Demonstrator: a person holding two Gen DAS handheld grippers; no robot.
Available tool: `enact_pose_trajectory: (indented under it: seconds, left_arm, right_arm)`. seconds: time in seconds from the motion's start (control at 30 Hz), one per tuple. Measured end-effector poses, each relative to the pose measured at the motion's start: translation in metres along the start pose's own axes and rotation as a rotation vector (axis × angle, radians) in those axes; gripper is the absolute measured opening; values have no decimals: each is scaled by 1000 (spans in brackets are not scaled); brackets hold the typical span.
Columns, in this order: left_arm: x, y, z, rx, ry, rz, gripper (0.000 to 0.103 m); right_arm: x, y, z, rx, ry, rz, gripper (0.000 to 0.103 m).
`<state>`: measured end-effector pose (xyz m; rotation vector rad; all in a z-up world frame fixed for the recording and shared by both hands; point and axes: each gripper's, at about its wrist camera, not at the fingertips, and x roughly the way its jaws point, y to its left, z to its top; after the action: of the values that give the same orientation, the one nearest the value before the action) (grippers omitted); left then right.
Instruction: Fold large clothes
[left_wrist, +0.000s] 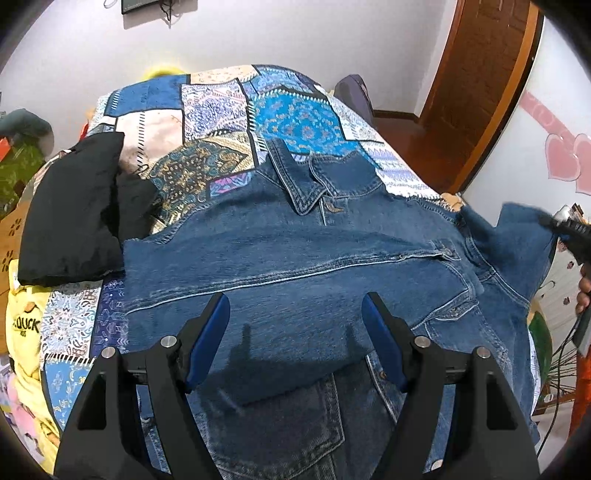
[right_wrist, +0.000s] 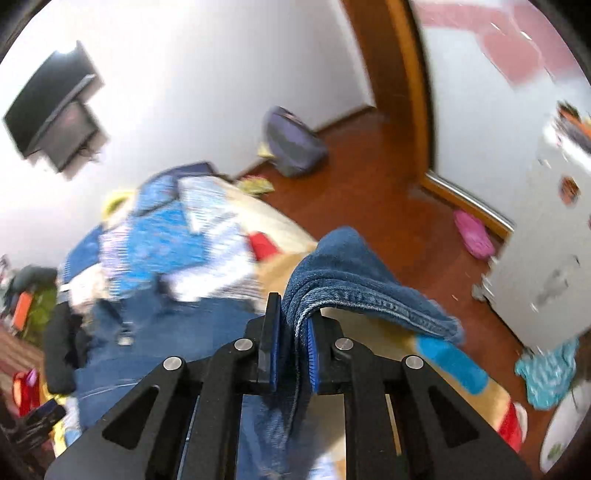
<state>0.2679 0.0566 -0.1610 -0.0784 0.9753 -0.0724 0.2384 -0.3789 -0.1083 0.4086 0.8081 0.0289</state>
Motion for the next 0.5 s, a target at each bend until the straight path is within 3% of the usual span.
enact_pose_trajectory:
  seconds: [0.13,0.27,0.5]
  left_arm:
    - [-13,6,-4,-6,-22,-2,73]
    - [-21,12,-8,-8,-34,0,73]
    - [-30,27,-22,-19,-39,1,73]
  right_arm:
    - [-17,54,-2,-96,-30,109,11]
    - [-11,98,-20,-180,2,180,10]
    - [59,141,-78,-273,236,170,10]
